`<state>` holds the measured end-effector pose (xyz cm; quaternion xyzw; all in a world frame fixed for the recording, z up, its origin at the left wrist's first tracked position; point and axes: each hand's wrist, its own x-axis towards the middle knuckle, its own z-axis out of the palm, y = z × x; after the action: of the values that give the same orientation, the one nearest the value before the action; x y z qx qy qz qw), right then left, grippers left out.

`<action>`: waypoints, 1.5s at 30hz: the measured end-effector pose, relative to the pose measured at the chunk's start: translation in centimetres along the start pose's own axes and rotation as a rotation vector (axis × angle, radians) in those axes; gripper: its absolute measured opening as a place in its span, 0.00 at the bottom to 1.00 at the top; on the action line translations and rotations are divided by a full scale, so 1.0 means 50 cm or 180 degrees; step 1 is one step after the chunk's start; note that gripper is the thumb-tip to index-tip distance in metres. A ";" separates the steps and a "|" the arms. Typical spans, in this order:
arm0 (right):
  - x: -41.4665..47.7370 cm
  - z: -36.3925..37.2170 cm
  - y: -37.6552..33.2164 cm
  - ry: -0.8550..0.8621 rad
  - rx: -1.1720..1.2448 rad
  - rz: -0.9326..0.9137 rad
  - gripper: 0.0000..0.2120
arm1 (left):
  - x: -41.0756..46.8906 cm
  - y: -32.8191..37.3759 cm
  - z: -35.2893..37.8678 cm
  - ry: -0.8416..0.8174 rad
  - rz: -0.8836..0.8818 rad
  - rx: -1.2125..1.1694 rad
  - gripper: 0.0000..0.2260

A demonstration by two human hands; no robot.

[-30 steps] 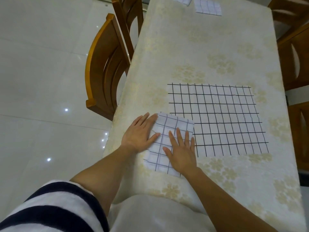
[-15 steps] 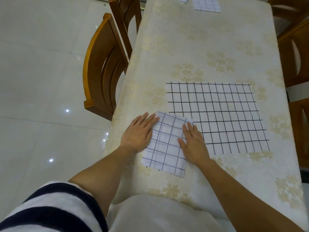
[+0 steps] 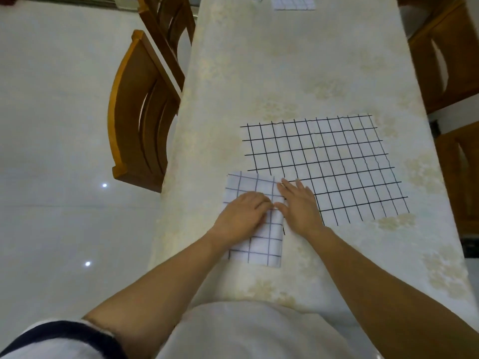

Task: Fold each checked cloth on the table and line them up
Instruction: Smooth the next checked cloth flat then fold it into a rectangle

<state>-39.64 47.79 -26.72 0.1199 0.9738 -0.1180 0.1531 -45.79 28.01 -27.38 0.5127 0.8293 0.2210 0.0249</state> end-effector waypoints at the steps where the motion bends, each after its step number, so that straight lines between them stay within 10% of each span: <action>1: 0.002 0.002 0.004 -0.0067 -0.0057 -0.0026 0.27 | 0.004 0.027 0.020 -0.0200 0.0105 -0.0003 0.16; 7: -0.004 0.001 0.017 -0.0166 -0.0164 -0.0038 0.28 | -0.044 0.076 0.094 -0.0959 -0.0313 0.0253 0.30; 26: 0.018 -0.009 0.038 -0.0279 -0.0042 -0.0157 0.31 | -0.078 0.087 0.052 -0.1245 0.0756 -0.0351 0.18; 31: -0.023 -0.012 0.017 0.0927 0.1037 0.0474 0.24 | 0.030 0.039 0.001 -0.0106 -0.0333 -0.0436 0.14; 36: -0.086 -0.003 -0.030 0.0077 0.1317 0.1392 0.20 | 0.158 -0.057 -0.041 -0.0784 -0.1352 0.0255 0.31; 45: -0.091 0.021 -0.038 -0.0206 0.1872 0.1504 0.16 | 0.198 -0.101 -0.054 -0.1522 -0.1360 0.0447 0.26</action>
<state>-35.68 44.81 -25.84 0.3762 0.8385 -0.3578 0.1658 -55.46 33.72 -25.09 0.3650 0.9020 0.0264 0.2293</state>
